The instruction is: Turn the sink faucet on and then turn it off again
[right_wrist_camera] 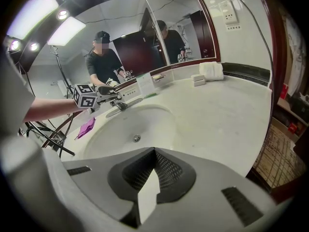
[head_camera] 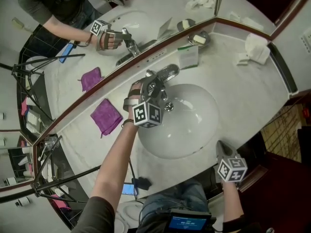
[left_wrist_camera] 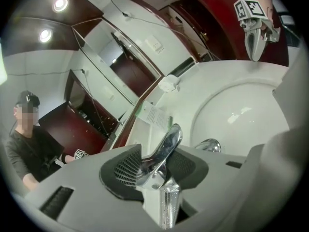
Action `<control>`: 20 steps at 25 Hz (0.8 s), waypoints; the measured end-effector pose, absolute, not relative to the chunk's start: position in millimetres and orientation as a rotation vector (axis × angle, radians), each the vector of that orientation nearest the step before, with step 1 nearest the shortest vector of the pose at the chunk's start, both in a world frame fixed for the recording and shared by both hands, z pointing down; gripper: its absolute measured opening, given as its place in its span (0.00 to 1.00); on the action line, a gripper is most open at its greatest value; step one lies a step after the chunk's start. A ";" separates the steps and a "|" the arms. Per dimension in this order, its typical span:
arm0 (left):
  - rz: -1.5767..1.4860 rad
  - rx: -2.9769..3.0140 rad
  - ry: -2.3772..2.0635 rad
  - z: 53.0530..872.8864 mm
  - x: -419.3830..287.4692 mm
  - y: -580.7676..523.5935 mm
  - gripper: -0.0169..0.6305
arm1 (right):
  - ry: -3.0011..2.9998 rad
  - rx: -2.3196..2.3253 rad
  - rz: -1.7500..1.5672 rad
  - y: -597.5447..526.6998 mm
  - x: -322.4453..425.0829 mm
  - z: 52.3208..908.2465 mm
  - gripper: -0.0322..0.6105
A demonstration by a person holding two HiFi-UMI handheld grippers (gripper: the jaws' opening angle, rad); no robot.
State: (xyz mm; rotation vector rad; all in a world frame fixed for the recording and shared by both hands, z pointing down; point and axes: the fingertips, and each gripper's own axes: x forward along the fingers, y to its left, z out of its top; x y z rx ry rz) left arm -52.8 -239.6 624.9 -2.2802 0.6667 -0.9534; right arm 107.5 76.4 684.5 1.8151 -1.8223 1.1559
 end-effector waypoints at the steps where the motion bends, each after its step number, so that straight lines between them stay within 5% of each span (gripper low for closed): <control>1: -0.955 -2.275 0.664 625.5 -51.5 -237.9 0.22 | -1.820 1.817 1.160 77.1 107.9 685.0 0.07; 20: -1.090 -2.403 0.813 611.9 -43.8 -256.2 0.14 | -1.843 1.798 1.187 70.1 111.0 687.5 0.07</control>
